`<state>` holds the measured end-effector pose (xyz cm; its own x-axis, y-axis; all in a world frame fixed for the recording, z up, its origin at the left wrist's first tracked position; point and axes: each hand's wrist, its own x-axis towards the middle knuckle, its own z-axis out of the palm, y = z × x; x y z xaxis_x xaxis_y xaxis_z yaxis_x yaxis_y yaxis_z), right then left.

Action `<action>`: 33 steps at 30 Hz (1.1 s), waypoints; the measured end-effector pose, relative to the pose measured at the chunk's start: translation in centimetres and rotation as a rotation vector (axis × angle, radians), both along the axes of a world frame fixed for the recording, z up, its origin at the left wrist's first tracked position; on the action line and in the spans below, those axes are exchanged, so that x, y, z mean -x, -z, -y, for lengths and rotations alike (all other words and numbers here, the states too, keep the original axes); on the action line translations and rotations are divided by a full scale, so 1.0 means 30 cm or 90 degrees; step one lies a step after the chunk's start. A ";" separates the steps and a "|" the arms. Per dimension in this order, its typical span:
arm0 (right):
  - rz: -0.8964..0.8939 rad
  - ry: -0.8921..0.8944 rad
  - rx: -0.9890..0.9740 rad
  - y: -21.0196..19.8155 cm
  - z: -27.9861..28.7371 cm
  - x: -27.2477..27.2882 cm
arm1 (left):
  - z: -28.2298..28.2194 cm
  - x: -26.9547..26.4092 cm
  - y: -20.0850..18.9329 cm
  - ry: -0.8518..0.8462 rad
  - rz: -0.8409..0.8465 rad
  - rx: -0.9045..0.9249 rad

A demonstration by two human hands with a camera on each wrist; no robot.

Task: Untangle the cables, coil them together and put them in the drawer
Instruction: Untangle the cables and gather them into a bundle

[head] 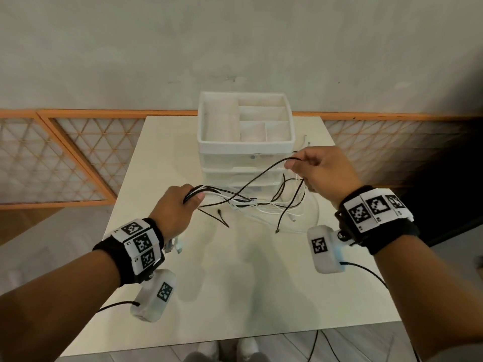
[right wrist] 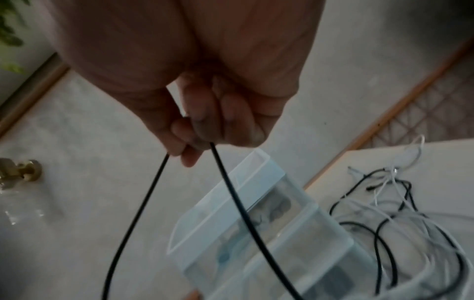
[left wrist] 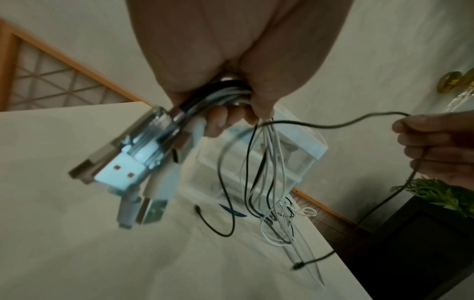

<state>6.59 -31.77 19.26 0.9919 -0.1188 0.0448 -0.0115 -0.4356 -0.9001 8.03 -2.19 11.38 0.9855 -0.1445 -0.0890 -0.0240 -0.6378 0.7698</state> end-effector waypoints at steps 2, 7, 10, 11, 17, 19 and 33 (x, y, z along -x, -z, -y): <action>-0.037 -0.032 -0.047 0.015 -0.042 0.027 | 0.008 0.002 -0.004 -0.043 0.007 0.036; -0.096 -0.201 -0.172 0.082 -0.245 0.094 | 0.129 0.027 -0.105 -0.052 -0.154 0.346; -0.075 -0.186 -0.212 0.081 -0.313 0.074 | 0.193 0.031 -0.129 -0.021 -0.112 0.332; -0.073 -0.165 -0.239 0.073 -0.319 0.063 | 0.198 0.030 -0.129 -0.031 -0.110 0.326; 0.015 0.000 0.063 0.060 -0.158 -0.026 | 0.134 0.037 -0.118 -0.055 -0.168 0.339; -0.023 0.054 0.164 0.098 -0.080 -0.059 | 0.104 0.029 -0.115 -0.076 -0.178 0.343; -0.046 0.308 0.098 0.102 0.155 -0.191 | -0.025 0.000 -0.042 0.017 -0.125 0.003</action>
